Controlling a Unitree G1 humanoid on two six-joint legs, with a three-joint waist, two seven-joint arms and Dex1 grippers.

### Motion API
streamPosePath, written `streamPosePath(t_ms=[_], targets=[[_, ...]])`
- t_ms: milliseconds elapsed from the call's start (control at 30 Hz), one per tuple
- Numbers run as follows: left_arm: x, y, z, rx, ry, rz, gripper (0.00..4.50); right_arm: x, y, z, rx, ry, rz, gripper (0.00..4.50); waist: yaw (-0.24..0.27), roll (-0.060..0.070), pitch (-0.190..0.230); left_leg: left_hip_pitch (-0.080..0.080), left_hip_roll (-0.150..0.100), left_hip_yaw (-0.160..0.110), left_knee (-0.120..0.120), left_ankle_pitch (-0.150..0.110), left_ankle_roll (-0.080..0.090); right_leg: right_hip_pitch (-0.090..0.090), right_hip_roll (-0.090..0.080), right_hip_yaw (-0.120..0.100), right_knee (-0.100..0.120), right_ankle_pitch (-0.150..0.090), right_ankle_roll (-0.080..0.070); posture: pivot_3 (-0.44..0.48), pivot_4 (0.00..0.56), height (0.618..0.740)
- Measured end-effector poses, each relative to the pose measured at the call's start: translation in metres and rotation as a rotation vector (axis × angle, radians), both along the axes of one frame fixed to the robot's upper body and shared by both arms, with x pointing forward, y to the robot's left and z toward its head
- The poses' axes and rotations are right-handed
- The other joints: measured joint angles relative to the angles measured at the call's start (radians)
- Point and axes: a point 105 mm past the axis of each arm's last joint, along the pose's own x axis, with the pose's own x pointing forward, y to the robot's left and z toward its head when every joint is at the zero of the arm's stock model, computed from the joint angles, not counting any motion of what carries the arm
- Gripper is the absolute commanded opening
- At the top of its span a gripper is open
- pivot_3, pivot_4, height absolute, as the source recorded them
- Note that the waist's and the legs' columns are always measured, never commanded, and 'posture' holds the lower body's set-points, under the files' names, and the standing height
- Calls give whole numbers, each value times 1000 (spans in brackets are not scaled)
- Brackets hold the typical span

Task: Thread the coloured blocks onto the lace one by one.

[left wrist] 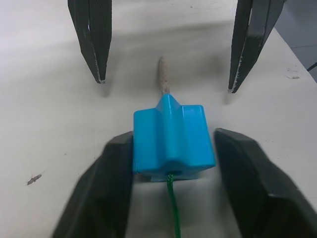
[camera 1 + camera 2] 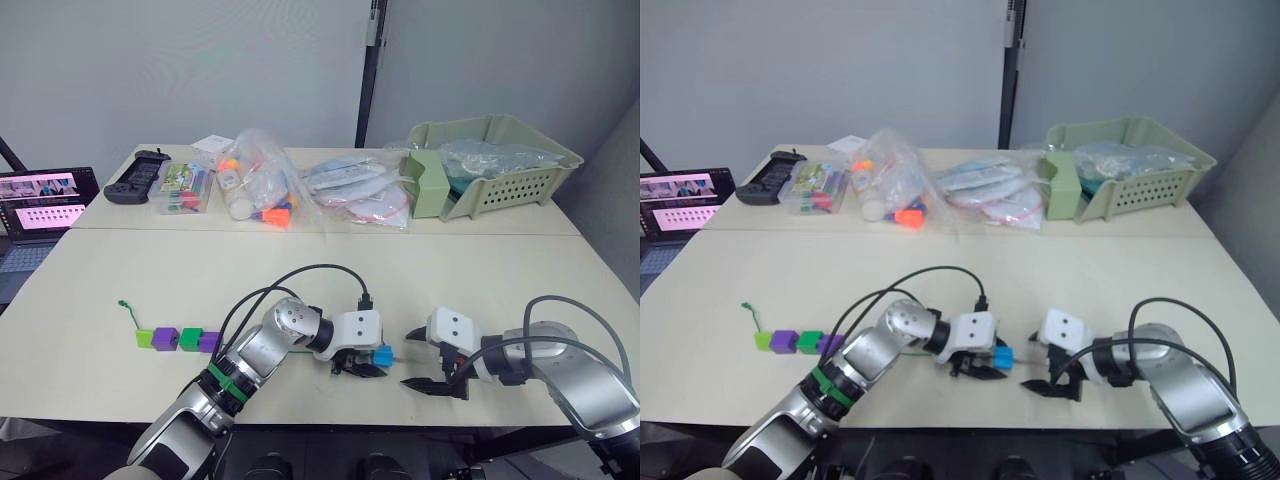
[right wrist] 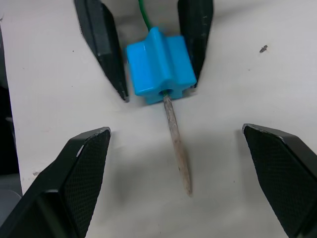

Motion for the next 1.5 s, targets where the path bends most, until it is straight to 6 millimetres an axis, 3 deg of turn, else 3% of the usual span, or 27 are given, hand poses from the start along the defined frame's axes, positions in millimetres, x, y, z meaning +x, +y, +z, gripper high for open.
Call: streamPosePath(t_ms=[133,167,233,600,967,1067,1200,1367,1500], targets=[[0,1,0,3,1,-1,1367,0,0,0,-1,0,0,4500,0,0,0,0,0,0,0,0,0,0,0,0,0,0,0,0,150,740],[0,1,0,4,0,-1,1367,0,0,0,-1,0,1,4255,0,0,0,0,0,0,0,0,0,0,0,0,0,0,0,0,150,740],[0,2,-1,6,0,-2,1367,0,0,-1,-1,2,2,3741,0,0,0,0,0,0,0,0,0,0,0,0,0,0,0,0,150,740],[0,4,0,13,0,-10,1367,1,2,-4,3,6,-4,0,0,0,0,0,0,0,0,0,0,0,0,0,0,0,0,0,150,740],[2,13,0,31,-5,-8,1367,0,4,-4,2,-9,15,0,-3,0,0,0,1,0,0,0,0,0,1,0,0,0,0,0,150,740],[10,37,3,59,-20,28,1367,-1,5,-4,-3,-9,34,0,-9,0,0,1,1,-1,-1,0,0,0,1,0,1,0,0,0,150,740],[19,84,10,100,-9,117,1367,-1,8,-3,-7,-11,55,0,-10,0,0,1,1,-1,-1,0,0,0,1,0,1,0,0,0,150,740],[1,168,15,226,72,197,1367,2,15,3,-17,-39,87,0,-19,0,0,3,5,-1,-3,0,0,-1,1,0,0,0,0,0,150,740],[-6,209,17,311,80,226,1367,2,22,5,-13,-44,116,0,-15,0,0,4,5,1,-3,0,0,0,0,0,0,0,0,0,150,740]])
